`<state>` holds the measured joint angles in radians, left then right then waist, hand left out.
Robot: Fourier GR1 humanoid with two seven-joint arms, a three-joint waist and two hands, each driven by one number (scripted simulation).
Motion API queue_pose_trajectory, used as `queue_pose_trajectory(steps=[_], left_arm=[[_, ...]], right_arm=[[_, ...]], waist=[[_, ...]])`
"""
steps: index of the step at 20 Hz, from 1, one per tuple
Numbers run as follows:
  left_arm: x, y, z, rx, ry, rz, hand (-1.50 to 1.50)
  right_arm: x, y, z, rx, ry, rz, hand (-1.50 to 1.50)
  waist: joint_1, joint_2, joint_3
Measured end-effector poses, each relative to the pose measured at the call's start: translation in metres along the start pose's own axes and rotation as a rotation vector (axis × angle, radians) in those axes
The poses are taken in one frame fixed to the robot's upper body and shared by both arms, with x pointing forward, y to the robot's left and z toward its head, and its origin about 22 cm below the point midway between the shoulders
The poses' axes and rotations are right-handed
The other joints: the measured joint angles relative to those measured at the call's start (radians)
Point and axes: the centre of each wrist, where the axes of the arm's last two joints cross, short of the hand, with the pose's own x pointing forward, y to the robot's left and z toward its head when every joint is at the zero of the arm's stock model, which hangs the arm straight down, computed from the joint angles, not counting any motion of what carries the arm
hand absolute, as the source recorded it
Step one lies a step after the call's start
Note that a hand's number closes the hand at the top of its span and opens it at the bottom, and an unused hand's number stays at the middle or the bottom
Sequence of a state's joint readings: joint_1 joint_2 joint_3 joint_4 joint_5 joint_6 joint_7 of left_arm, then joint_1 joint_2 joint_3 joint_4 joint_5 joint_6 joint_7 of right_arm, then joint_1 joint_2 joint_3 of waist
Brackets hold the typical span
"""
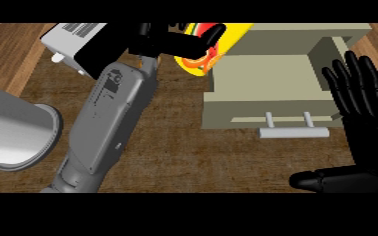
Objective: Pick up the cup, place it into the drawer and close the drawer
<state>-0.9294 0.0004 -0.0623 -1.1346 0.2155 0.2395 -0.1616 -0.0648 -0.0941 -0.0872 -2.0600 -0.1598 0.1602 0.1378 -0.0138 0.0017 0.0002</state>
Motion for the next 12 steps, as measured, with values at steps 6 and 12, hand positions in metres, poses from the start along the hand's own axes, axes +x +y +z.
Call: queue_pose_trajectory(steps=[6,12], left_arm=[[-0.011,-0.020,-0.018,-0.005,0.044,-0.040,1.50],[-0.021,-0.039,-0.032,0.006,0.083,-0.068,1.50]], right_arm=[[-0.001,0.002,0.002,0.002,-0.003,-0.003,-1.50],[-0.003,0.003,-0.007,0.007,-0.009,-0.005,-1.50]], waist=[[-0.005,0.001,0.000],[-0.017,0.004,0.000]])
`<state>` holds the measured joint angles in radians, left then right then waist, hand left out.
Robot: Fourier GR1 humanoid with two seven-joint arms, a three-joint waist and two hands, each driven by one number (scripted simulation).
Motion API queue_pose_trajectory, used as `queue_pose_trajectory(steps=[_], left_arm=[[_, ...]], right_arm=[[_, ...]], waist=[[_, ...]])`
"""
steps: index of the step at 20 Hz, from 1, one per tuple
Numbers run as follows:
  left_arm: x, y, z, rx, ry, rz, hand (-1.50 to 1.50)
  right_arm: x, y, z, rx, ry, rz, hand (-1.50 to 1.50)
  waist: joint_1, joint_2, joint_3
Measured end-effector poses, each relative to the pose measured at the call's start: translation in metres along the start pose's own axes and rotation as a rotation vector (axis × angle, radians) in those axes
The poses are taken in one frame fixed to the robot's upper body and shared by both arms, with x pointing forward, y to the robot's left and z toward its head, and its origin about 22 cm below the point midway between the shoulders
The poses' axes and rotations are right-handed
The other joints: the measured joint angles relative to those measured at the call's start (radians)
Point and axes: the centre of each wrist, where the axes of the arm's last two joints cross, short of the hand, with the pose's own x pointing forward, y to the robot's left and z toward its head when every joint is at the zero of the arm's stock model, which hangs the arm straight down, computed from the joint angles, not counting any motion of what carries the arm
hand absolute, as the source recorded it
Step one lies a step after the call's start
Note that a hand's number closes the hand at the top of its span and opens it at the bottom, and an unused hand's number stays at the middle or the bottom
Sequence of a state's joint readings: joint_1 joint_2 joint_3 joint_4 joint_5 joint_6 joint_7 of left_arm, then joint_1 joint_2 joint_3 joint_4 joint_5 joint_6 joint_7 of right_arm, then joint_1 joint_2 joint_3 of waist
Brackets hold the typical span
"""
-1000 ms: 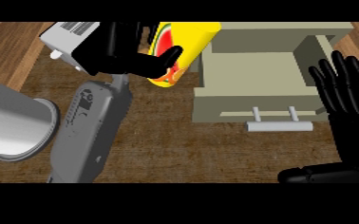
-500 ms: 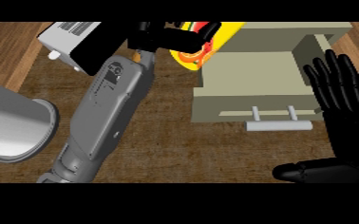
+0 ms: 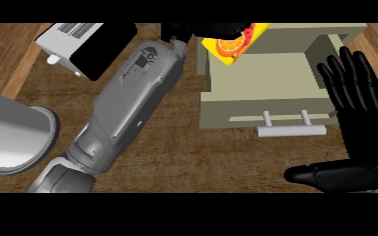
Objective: Pick up the cup, place it into the drawer and close the drawer
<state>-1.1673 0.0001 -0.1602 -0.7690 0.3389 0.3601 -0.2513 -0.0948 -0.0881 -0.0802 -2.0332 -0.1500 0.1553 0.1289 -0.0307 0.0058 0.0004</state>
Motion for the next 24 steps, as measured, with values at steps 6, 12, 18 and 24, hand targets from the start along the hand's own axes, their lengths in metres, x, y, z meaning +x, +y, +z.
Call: queue_pose_trajectory(steps=[6,12,18,24], left_arm=[[-0.016,-0.007,-0.003,0.001,0.055,-0.024,1.50],[-0.033,-0.013,0.003,-0.016,0.088,-0.094,1.50],[-0.037,-0.019,0.003,-0.040,0.113,-0.153,1.50],[-0.047,-0.020,0.008,-0.056,0.142,-0.268,-1.50]], right_arm=[[0.001,0.002,-0.005,0.011,0.000,-0.002,-1.50],[-0.001,-0.004,0.000,0.025,-0.009,-0.006,-1.50],[0.001,-0.001,-0.004,0.039,-0.016,-0.014,-1.50],[0.003,0.000,-0.011,0.067,-0.023,-0.025,-1.50]], waist=[[-0.014,0.004,0.000],[-0.035,0.007,0.001],[-0.052,0.012,0.001],[-0.074,0.018,0.001]])
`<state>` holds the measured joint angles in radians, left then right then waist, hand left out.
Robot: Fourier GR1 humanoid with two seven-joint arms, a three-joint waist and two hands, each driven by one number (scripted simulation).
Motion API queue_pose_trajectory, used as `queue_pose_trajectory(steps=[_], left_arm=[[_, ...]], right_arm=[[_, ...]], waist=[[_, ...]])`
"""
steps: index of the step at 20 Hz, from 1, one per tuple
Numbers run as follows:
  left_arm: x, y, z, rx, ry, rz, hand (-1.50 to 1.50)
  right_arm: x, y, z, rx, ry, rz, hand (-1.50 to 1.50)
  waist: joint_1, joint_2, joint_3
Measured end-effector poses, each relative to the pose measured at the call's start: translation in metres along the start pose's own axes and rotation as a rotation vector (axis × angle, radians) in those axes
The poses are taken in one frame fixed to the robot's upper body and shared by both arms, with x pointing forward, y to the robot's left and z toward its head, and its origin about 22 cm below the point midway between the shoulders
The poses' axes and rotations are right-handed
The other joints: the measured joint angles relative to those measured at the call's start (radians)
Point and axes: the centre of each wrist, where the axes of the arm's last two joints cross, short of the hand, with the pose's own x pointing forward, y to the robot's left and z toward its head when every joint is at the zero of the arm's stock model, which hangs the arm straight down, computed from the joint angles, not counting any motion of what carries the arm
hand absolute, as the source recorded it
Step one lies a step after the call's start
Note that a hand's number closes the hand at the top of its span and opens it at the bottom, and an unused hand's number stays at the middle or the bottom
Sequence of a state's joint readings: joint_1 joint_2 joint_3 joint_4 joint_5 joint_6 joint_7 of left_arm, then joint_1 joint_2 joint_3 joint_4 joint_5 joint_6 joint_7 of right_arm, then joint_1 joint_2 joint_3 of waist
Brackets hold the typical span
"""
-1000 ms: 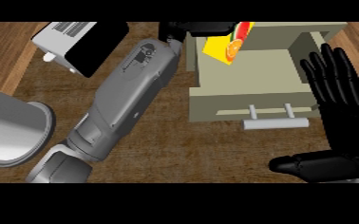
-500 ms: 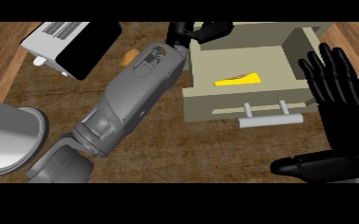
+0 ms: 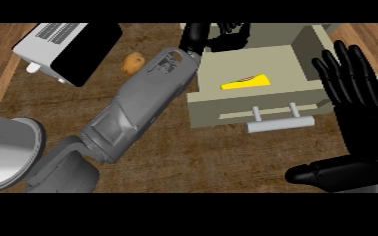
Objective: Pick up the cup, place it into the drawer and close the drawer
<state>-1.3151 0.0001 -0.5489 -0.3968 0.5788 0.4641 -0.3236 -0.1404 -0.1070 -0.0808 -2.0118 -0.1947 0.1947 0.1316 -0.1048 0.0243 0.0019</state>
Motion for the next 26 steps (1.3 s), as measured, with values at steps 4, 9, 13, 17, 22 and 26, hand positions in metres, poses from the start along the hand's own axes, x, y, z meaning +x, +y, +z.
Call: queue_pose_trajectory(steps=[4,9,13,17,22,26], left_arm=[[0.000,-0.002,0.000,0.009,0.005,-0.026,-1.50],[0.000,-0.007,0.005,0.004,-0.018,0.043,-1.50],[0.010,-0.010,0.003,-0.002,-0.066,0.137,-1.50],[0.017,-0.010,0.003,-0.005,-0.117,0.241,-1.50],[0.020,-0.001,0.000,0.021,-0.114,0.320,-1.50],[0.019,0.016,0.004,0.056,-0.118,0.365,-1.50]], right_arm=[[-0.003,-0.002,-0.003,0.011,-0.011,-0.016,-1.50],[0.001,0.001,-0.005,0.025,-0.023,-0.052,-1.50],[0.002,0.000,-0.001,0.020,-0.020,-0.083,-1.50],[0.000,-0.006,0.000,0.025,-0.010,-0.092,-1.50],[0.008,-0.011,0.012,0.054,-0.005,-0.069,1.50],[0.015,-0.019,0.014,0.126,0.022,0.038,1.50]], waist=[[-0.007,0.003,0.000],[-0.011,0.003,0.000],[0.007,-0.003,-0.001],[0.036,-0.010,-0.001],[0.076,-0.021,-0.001],[0.106,-0.030,-0.002]])
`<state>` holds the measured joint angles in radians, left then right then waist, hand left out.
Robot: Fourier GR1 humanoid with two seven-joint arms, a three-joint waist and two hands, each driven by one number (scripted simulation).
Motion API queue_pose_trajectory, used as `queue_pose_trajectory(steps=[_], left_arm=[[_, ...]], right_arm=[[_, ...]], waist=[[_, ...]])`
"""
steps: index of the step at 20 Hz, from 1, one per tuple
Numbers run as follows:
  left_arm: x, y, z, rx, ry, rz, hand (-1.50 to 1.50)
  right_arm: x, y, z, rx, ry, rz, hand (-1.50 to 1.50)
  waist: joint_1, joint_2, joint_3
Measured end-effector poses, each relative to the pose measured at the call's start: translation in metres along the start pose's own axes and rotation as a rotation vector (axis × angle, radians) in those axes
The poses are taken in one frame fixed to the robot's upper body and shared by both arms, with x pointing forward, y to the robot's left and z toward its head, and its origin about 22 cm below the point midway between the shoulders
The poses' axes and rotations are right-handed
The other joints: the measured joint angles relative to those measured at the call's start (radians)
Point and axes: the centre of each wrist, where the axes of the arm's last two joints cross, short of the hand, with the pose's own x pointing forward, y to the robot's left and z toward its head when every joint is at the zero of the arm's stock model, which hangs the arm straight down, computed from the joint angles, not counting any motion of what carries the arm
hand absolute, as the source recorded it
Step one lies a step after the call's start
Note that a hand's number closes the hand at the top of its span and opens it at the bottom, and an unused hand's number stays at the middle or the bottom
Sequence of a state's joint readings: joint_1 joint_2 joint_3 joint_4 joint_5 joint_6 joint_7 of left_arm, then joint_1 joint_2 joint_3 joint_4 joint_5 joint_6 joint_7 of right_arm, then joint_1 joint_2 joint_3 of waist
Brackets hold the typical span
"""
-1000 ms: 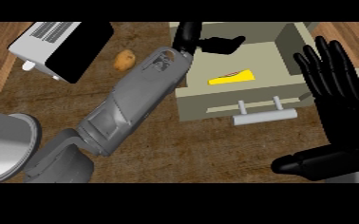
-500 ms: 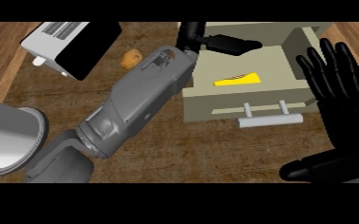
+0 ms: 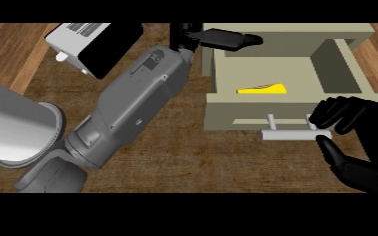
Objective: Pick up the cup, place it into the drawer and close the drawer
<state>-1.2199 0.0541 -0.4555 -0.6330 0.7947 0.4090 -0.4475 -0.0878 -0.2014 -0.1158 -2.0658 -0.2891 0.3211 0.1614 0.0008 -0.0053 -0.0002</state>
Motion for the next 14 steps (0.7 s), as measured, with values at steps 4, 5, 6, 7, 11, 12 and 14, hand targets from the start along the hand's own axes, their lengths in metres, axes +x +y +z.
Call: queue_pose_trajectory(steps=[4,5,6,7,11,12,14], left_arm=[[0.004,0.030,0.009,0.061,0.004,0.025,-1.50],[0.005,0.042,0.011,0.076,0.007,0.026,-1.50],[0.004,0.052,0.017,0.087,0.012,0.030,-1.50],[0.005,0.064,0.022,0.095,0.021,0.036,-1.50],[0.008,0.095,0.052,0.129,0.036,0.049,-1.50],[0.007,0.103,0.063,0.136,0.039,0.048,-1.50],[0.009,0.121,0.080,0.153,0.042,0.048,-1.50]], right_arm=[[0.008,0.001,0.008,0.053,0.036,0.096,1.50],[0.009,0.000,0.006,0.061,0.045,0.121,1.50],[0.008,-0.001,0.008,0.066,0.055,0.141,1.50],[0.008,-0.001,0.009,0.076,0.068,0.158,1.50],[0.000,0.000,0.012,0.097,0.113,0.224,1.50],[-0.003,0.002,0.013,0.095,0.122,0.235,1.50],[-0.007,0.005,0.011,0.095,0.144,0.253,1.50]], waist=[[0.017,-0.006,0.000],[0.020,-0.006,0.000],[0.025,-0.006,0.000],[0.028,-0.007,0.000],[0.035,-0.007,0.000],[0.035,-0.006,0.000],[0.031,-0.004,0.000]])
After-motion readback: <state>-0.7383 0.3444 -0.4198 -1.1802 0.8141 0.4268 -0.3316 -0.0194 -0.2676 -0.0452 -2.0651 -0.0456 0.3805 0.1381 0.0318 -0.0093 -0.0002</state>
